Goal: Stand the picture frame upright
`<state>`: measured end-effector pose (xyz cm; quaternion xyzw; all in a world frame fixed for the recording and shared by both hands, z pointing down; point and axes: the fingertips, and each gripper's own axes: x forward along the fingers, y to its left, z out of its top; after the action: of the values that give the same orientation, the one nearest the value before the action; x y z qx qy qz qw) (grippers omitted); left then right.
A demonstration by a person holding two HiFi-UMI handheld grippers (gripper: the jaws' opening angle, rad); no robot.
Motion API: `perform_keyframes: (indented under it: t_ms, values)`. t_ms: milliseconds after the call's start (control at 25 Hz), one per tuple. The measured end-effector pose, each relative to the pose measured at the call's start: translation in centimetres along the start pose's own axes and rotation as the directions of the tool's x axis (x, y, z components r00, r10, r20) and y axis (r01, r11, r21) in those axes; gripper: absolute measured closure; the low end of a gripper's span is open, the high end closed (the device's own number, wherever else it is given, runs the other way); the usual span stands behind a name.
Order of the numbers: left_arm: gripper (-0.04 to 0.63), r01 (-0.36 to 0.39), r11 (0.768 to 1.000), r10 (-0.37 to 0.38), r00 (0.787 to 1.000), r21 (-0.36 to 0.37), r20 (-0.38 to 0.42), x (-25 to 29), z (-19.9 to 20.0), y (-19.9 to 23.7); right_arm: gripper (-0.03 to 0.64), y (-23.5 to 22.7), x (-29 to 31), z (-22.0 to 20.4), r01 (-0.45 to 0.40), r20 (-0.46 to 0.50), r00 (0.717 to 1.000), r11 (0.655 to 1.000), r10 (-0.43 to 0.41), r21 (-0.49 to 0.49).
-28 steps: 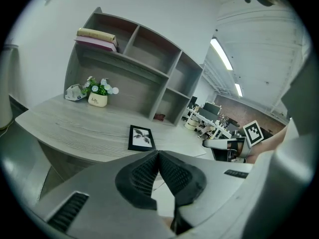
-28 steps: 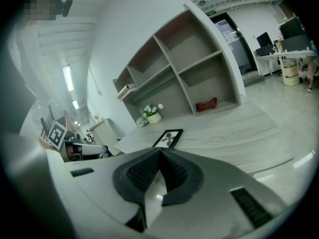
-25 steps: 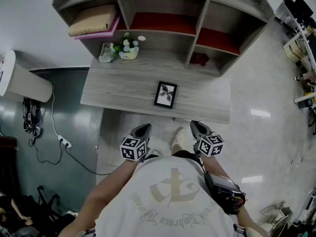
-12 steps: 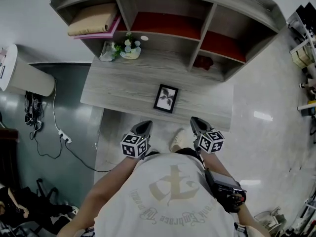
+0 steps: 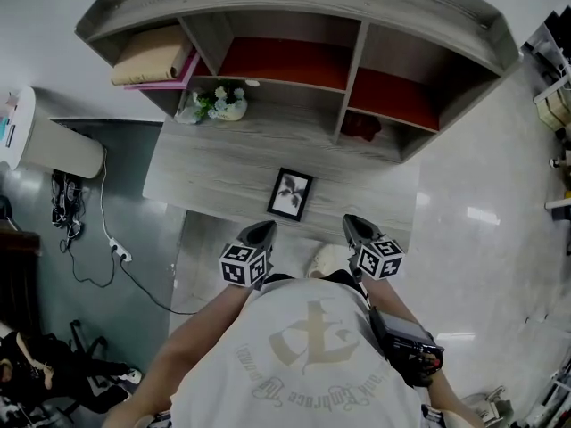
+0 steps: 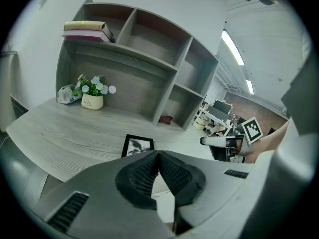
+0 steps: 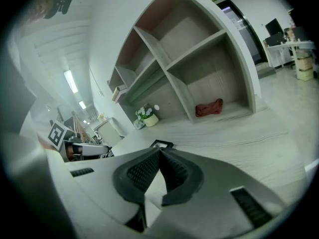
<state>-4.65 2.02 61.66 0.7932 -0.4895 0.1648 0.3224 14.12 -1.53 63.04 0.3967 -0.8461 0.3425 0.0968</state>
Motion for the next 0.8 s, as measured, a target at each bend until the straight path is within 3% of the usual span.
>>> perform_keyframes:
  t_ms: [520, 800]
  values:
    - [0.586, -0.028, 0.999, 0.028, 1.000, 0.023, 0.013, 5.1, 3.9, -2.5, 0.612, -4.0, 0.9, 2.8, -0.066, -0.023, 0.998, 0.998, 0.065, -0.020]
    - [0.586, -0.050, 0.999, 0.050, 0.999, 0.005, -0.001, 5.3, 3.8, -2.0, 0.612, -4.0, 1.8, 2.8, -0.096, -0.044, 0.994, 0.995, 0.095, -0.018]
